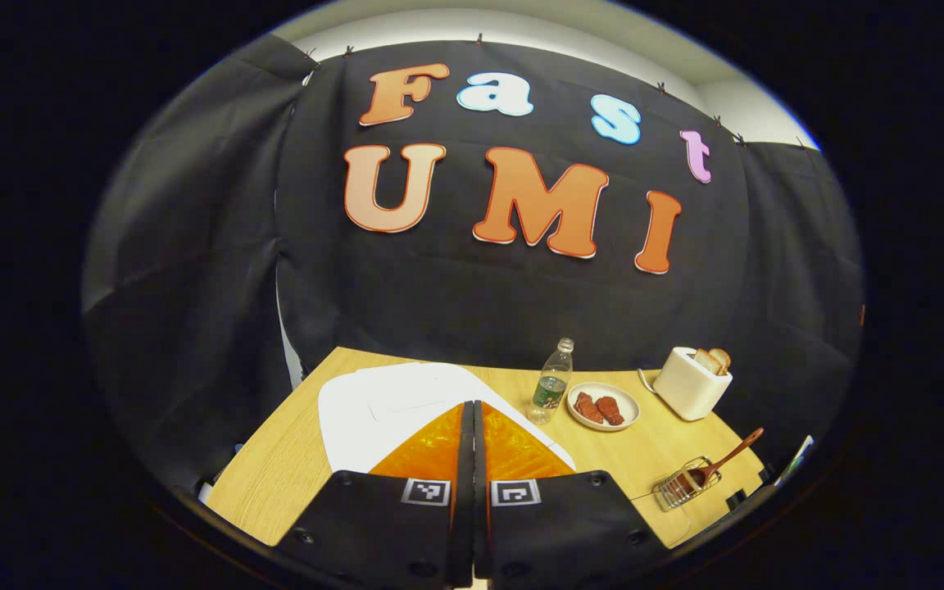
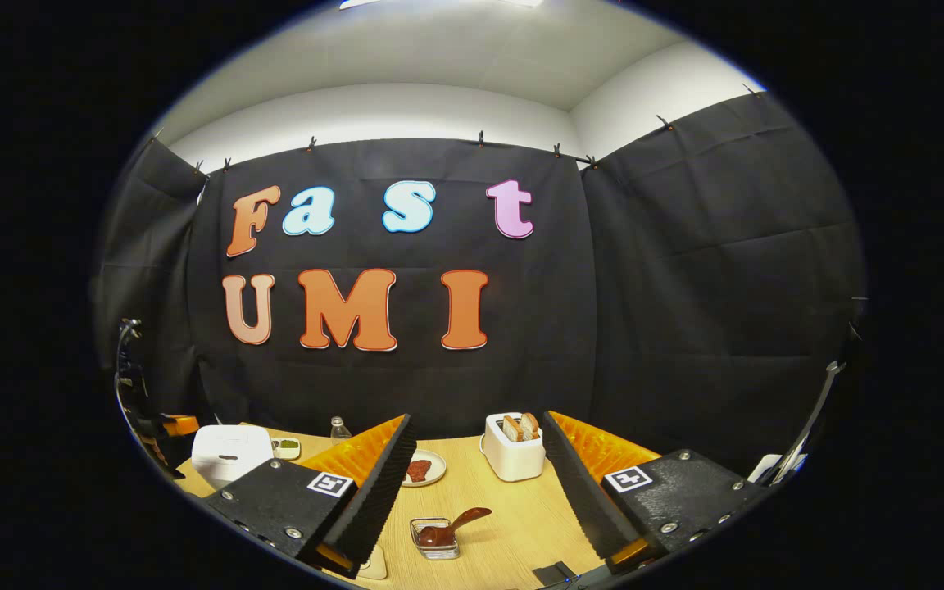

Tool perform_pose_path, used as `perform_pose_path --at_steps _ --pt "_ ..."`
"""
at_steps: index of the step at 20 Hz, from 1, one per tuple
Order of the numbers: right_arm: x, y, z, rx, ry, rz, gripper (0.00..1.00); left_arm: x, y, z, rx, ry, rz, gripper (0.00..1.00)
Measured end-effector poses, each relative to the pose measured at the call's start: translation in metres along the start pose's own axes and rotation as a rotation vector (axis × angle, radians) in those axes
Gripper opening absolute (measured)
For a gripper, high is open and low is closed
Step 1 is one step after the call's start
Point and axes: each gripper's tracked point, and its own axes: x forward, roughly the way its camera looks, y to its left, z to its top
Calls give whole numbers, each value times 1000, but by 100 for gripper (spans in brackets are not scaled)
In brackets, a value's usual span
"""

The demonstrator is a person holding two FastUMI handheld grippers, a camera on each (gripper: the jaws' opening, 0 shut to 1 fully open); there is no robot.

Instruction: Close the left gripper, press the button to open the rice cooker; take a wooden spoon from the chopstick holder with the right hand, scoop a spoonful of rice and pour it into the rice cooker, then put the wooden spoon back into the chopstick holder.

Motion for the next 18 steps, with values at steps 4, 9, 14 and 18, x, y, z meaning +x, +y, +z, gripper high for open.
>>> perform_pose_path --at_steps 4,9,14,18 --pt "2 -6 -4 -1 5 -18 96 26 3 -37 -3 89 -11 5" --pt "5 -11 -15 -12 32 -30 96 42 4 -55 13 145 -7 5" --pt "6 -13 -27 -9 57 -32 96 48 2 -67 43 176 -11 5" --pt "7 -14 -31 5 67 -31 96 46 4 -70 58 191 3 5"
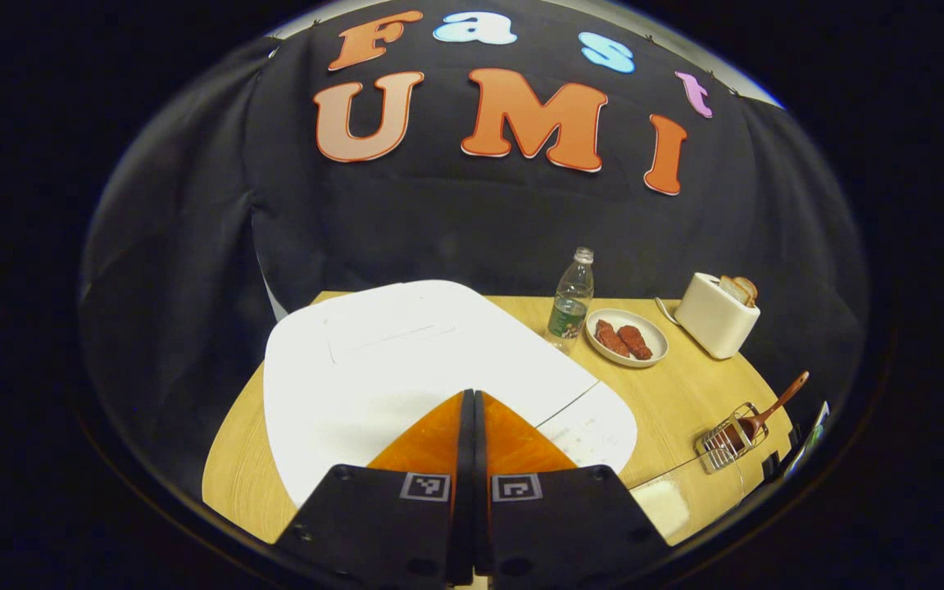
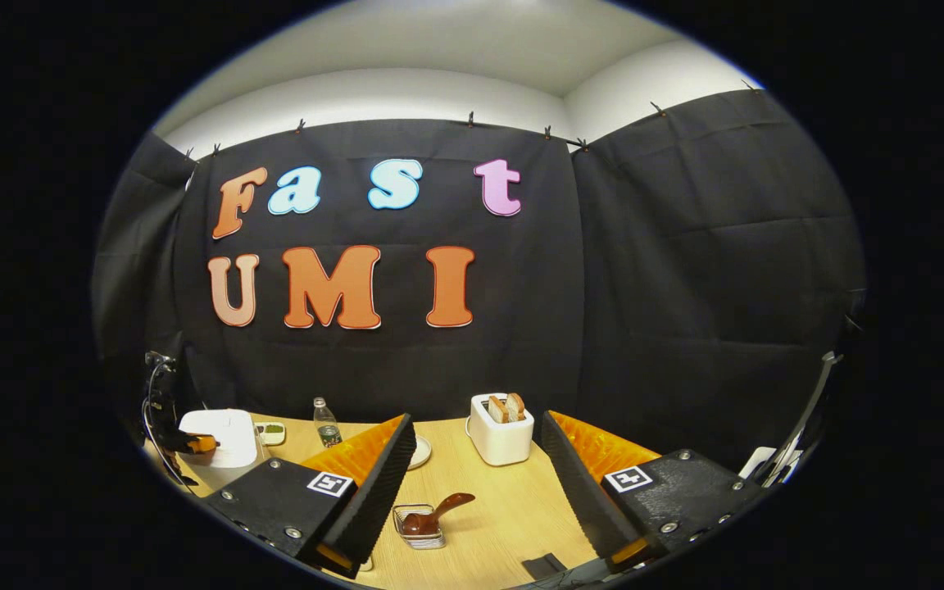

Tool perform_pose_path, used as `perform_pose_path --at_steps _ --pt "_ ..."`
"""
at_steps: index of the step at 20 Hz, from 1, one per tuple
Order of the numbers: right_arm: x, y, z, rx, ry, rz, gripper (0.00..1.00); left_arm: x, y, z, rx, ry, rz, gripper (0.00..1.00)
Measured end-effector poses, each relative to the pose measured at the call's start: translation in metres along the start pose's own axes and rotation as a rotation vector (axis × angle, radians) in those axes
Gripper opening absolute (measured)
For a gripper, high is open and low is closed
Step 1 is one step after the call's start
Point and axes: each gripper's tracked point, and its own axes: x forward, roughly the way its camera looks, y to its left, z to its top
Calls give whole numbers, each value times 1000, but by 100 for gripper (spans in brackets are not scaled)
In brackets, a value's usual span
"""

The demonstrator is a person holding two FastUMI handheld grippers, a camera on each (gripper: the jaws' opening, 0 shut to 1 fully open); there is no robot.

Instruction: Close the left gripper, press the button to open the rice cooker; take a wooden spoon from the chopstick holder with the right hand, scoop a spoonful of rice and pour it into the rice cooker, then put the wooden spoon back into the chopstick holder.

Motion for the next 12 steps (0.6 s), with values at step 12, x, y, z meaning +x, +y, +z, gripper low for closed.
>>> perform_pose_path --at_steps 12 --pt "12 5 -29 15 30 36 96 -83 20 121 -31 -286 63 5"
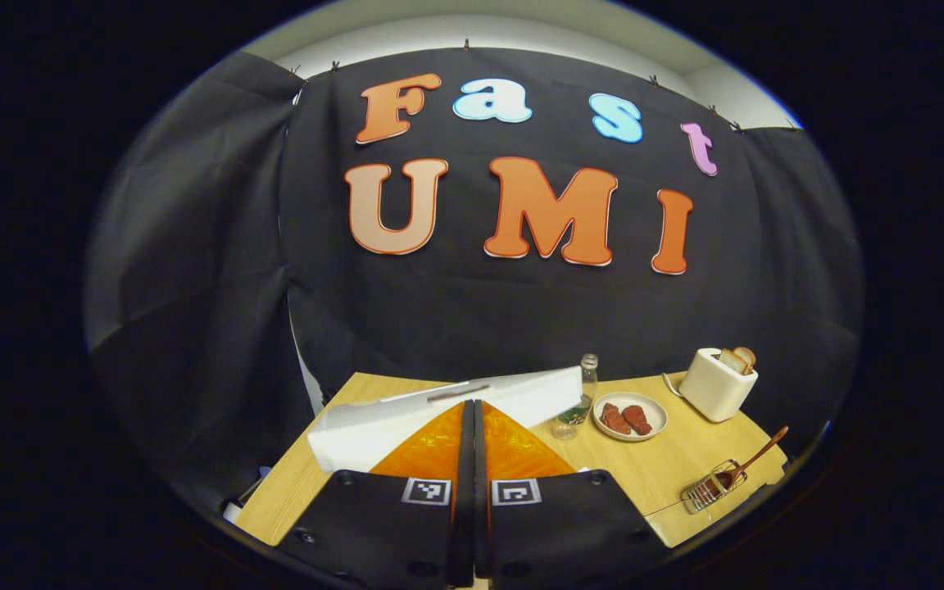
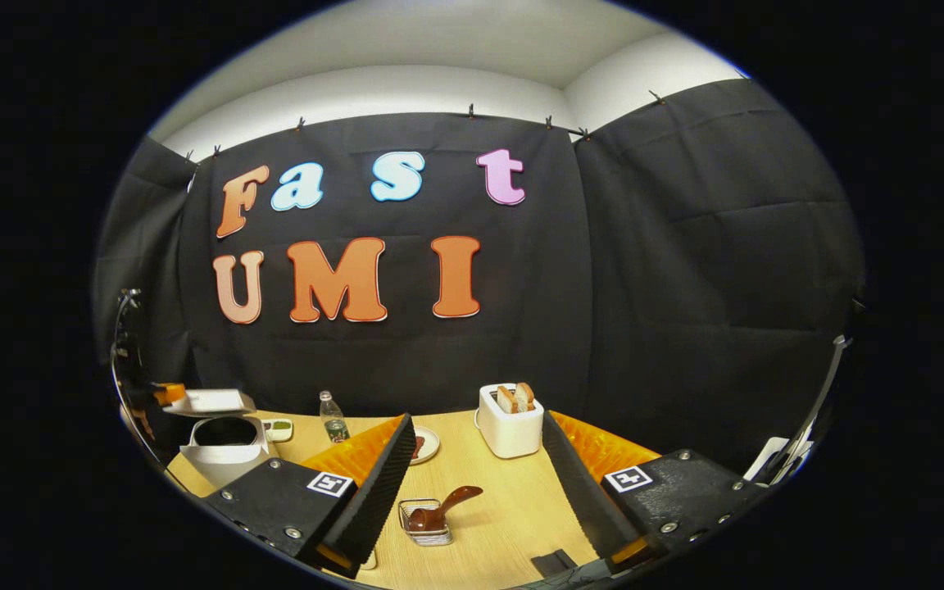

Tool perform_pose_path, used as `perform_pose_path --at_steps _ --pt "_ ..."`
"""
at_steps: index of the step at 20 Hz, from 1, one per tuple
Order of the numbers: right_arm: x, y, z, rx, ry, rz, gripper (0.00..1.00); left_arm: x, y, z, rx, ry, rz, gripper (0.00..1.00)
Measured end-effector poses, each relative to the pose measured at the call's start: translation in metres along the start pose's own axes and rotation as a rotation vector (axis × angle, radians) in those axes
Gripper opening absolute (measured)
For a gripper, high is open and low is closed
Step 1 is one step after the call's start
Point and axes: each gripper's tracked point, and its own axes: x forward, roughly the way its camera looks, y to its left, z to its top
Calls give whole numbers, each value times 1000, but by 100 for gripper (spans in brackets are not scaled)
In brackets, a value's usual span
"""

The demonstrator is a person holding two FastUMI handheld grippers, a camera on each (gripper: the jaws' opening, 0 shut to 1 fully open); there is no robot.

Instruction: Close the left gripper, press the button to open the rice cooker; take a wooden spoon from the chopstick holder with the right hand, scoop a spoonful of rice and pour it into the rice cooker, then put the wooden spoon back into the chopstick holder.

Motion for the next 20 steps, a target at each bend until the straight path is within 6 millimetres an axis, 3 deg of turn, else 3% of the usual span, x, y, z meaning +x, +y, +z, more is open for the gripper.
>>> perform_pose_path --at_steps 8,14,15,17,19,20 --pt "27 16 -41 43 49 71 96 -44 8 40 -22 -79 7 5" --pt "58 12 -79 42 99 90 96 -62 21 40 -45 -60 27 6" --pt "65 11 -89 33 115 91 96 -62 19 43 -43 -62 13 2" --pt "78 10 -112 20 156 98 96 -76 24 45 -33 -69 23 27" --pt "88 13 -130 69 203 119 96 -89 25 53 -43 -97 35 27" --pt "95 13 -141 98 231 118 96 -92 28 58 -55 -117 39 51"
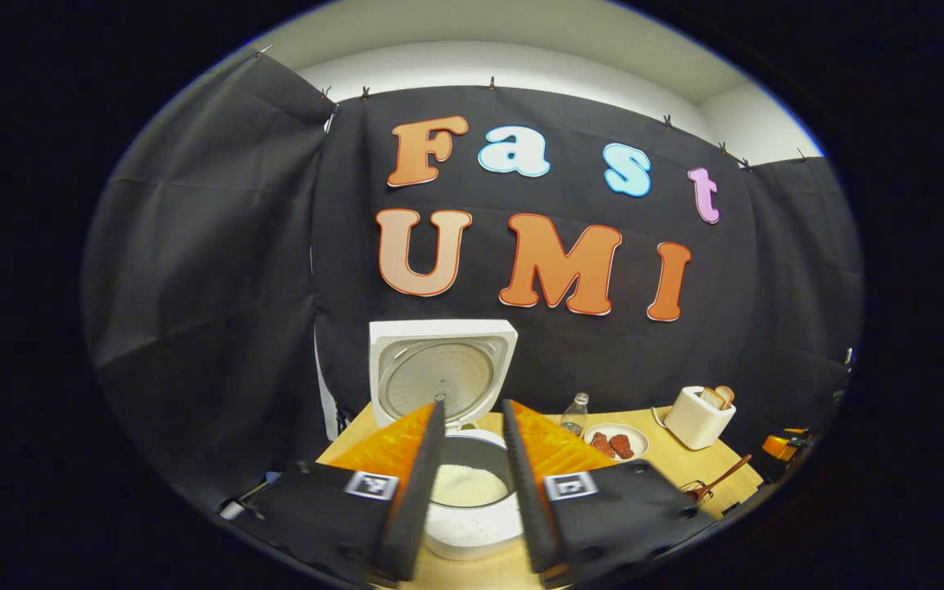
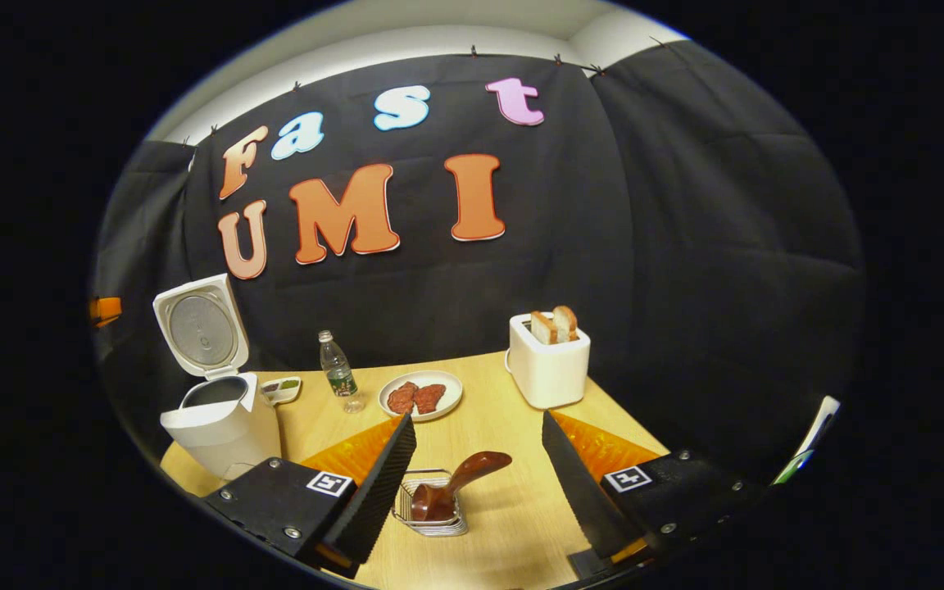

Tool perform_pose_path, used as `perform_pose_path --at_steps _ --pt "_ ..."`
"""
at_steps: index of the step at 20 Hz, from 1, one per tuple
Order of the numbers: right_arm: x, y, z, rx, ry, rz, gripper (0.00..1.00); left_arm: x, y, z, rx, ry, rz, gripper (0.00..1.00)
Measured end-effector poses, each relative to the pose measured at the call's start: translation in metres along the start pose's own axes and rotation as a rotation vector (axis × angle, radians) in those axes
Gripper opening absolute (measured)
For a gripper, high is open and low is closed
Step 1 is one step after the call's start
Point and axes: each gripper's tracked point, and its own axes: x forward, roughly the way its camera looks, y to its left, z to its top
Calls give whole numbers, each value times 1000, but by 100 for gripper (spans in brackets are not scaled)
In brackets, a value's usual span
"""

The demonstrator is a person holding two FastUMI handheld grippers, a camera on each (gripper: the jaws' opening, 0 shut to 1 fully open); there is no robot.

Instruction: Close the left gripper, press the button to open the rice cooker; take a wooden spoon from the chopstick holder with the right hand, scoop a spoonful of rice and pour it into the rice cooker, then put the wooden spoon back into the chopstick holder.

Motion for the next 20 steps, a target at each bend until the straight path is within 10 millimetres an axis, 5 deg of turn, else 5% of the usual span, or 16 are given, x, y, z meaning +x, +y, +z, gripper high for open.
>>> perform_pose_path --at_steps 2,12,18,20 --pt "16 -6 -14 26 23 -20 96 -6 7 3 -2 -18 24 99" --pt "54 9 -59 334 123 51 89 -26 62 -9 15 -2 175 100" --pt "59 11 -74 574 145 62 57 -29 80 -17 14 24 209 98" --pt "57 7 -74 603 135 53 32 -29 82 -22 17 34 210 100"
